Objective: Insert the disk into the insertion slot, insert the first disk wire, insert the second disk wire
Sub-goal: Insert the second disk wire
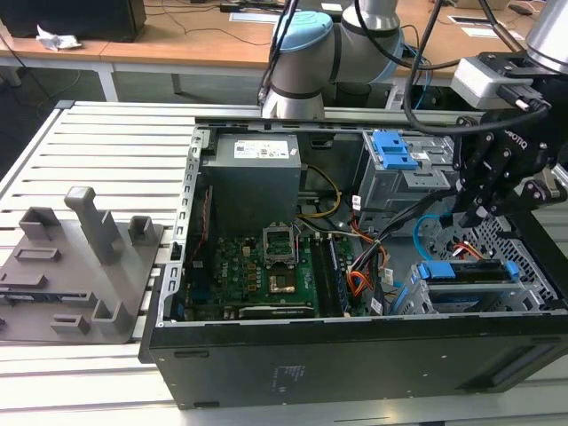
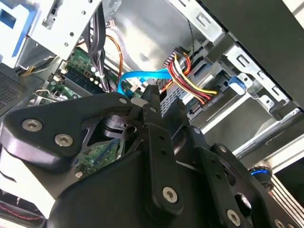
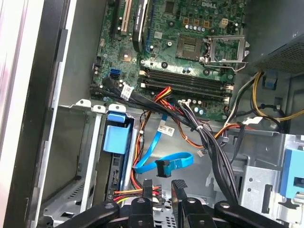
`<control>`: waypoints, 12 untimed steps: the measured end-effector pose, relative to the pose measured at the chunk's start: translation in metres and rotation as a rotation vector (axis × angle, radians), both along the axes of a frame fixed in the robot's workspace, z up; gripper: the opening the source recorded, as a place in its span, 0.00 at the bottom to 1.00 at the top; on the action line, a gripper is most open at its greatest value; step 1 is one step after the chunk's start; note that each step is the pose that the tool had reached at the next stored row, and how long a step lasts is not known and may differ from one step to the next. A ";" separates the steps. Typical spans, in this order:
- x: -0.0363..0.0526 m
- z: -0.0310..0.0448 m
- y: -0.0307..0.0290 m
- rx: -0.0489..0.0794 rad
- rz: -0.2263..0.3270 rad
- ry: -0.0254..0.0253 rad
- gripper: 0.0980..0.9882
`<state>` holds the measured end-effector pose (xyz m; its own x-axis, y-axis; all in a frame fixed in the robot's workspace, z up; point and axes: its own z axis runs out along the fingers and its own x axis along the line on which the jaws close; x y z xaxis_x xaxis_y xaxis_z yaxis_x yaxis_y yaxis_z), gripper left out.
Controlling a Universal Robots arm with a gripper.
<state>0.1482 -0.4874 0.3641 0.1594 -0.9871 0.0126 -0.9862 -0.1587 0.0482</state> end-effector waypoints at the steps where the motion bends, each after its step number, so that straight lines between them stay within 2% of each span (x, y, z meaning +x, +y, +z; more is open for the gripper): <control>1: -0.0014 0.0011 0.0001 0.000 0.001 -0.0009 0.23; 4: -0.0144 0.0014 0.0001 0.000 0.003 -0.0020 0.23; 9: -0.0223 0.0013 0.0001 0.000 0.015 -0.0020 0.23; 12: -0.0266 -0.0013 0.0001 -0.003 0.024 -0.0019 0.23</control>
